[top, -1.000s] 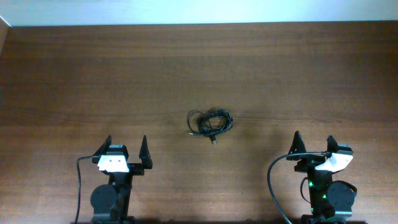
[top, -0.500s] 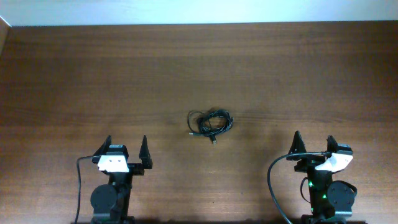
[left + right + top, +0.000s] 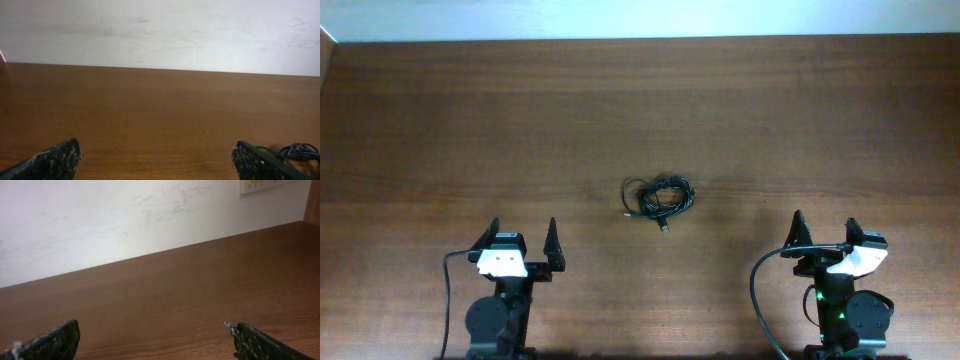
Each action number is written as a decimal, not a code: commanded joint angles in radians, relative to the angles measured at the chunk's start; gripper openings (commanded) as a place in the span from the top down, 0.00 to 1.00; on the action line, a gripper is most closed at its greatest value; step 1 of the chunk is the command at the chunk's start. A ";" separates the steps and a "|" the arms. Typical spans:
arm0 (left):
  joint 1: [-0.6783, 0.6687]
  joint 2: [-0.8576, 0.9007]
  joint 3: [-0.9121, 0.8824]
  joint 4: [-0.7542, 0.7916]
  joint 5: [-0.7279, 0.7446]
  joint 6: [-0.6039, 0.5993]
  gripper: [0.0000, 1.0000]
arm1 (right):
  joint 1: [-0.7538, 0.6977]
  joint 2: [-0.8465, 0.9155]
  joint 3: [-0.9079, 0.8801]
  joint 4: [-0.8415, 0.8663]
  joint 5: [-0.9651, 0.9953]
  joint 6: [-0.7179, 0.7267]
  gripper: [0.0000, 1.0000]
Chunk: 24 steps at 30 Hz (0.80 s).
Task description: Untangle cables
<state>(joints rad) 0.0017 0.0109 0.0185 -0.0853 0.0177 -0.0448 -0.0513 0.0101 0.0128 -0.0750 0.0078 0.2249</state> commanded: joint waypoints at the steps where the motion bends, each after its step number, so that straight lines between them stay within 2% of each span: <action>1: -0.004 -0.005 -0.010 0.003 0.000 0.019 0.01 | 0.005 -0.006 -0.007 -0.003 0.008 -0.009 0.01; 19: -0.004 -0.005 -0.010 0.003 0.001 0.019 0.01 | 0.005 -0.006 -0.007 -0.003 0.008 -0.009 0.01; 21: -0.003 -0.004 -0.010 0.043 0.001 0.019 0.01 | 0.005 -0.006 -0.007 -0.003 0.008 -0.009 0.01; 24: -0.005 -0.004 -0.006 0.201 0.190 0.016 0.01 | 0.005 -0.006 -0.007 -0.003 0.008 -0.009 0.02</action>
<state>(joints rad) 0.0021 0.0128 0.0101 0.0605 0.0662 -0.0444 -0.0513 0.0101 0.0128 -0.0746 0.0078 0.2249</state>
